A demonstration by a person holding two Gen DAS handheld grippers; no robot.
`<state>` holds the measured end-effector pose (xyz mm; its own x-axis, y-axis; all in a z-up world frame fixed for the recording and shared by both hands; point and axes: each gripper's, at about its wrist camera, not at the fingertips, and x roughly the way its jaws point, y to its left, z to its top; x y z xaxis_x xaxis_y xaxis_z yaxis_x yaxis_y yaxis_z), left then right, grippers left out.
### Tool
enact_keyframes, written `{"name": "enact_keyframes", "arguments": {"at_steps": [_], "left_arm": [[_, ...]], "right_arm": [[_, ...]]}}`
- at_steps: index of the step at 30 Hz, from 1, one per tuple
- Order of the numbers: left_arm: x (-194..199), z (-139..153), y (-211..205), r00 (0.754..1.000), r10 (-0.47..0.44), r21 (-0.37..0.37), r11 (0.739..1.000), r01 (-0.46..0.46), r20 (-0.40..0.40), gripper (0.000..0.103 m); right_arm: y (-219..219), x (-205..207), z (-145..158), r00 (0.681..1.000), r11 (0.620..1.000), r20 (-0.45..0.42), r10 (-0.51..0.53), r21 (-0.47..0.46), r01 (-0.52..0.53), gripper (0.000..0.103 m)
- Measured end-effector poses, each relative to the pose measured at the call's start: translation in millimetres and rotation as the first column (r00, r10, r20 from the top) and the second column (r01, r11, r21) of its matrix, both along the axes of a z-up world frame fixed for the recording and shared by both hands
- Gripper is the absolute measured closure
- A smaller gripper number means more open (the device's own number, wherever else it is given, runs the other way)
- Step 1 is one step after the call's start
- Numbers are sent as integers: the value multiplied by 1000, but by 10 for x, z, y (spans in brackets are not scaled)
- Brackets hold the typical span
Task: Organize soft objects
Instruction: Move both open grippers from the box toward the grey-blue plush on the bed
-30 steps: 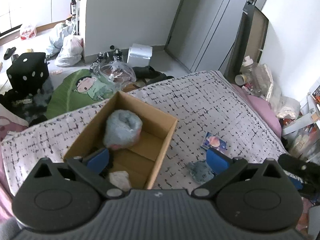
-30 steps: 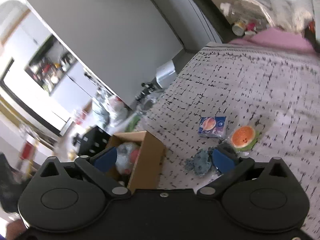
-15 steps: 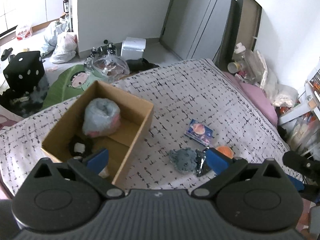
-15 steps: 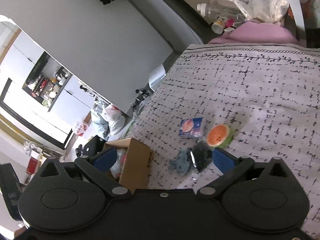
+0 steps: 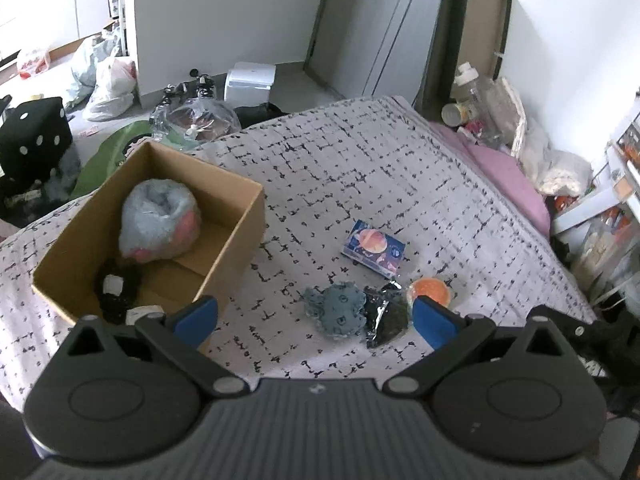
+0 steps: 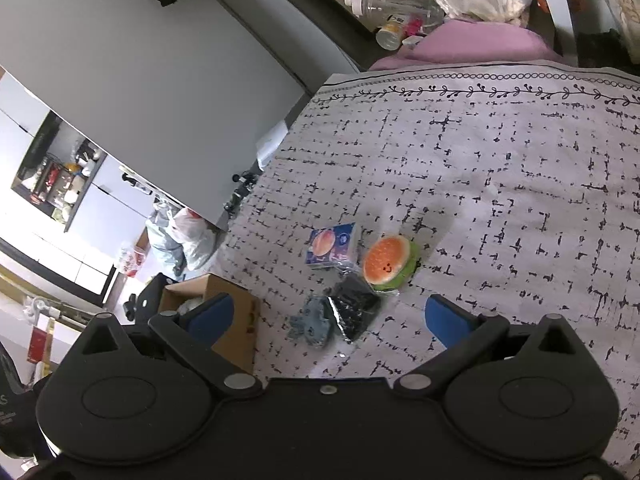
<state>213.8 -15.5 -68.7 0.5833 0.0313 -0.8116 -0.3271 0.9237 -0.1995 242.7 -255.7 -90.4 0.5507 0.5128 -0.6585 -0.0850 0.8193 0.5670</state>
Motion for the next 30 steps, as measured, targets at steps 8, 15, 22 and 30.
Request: {"name": "enact_keyframes", "arguments": {"at_steps": [8,15,22,30], "left_arm": [[163,-252,-29,999,14,-41,999,-17,-51,3],[335,-459,-70,997,7,-46,999,-10,-79,4],[492,-701,-47,993,11,-77,997,-20,-117,8],[667,-971,-36,986,-4,-94,996,-12,-165,9]], "right_arm": [[-13,109,-126,999,1000,-30,-13,-5,13,0],[56,228,-270,999,999,-53,-6,-39,4,0],[148,360,-382,998,998,-69,4,-63,-8,0],[175,471,-480,996,997,-93,-12,-72,5,0]]}}
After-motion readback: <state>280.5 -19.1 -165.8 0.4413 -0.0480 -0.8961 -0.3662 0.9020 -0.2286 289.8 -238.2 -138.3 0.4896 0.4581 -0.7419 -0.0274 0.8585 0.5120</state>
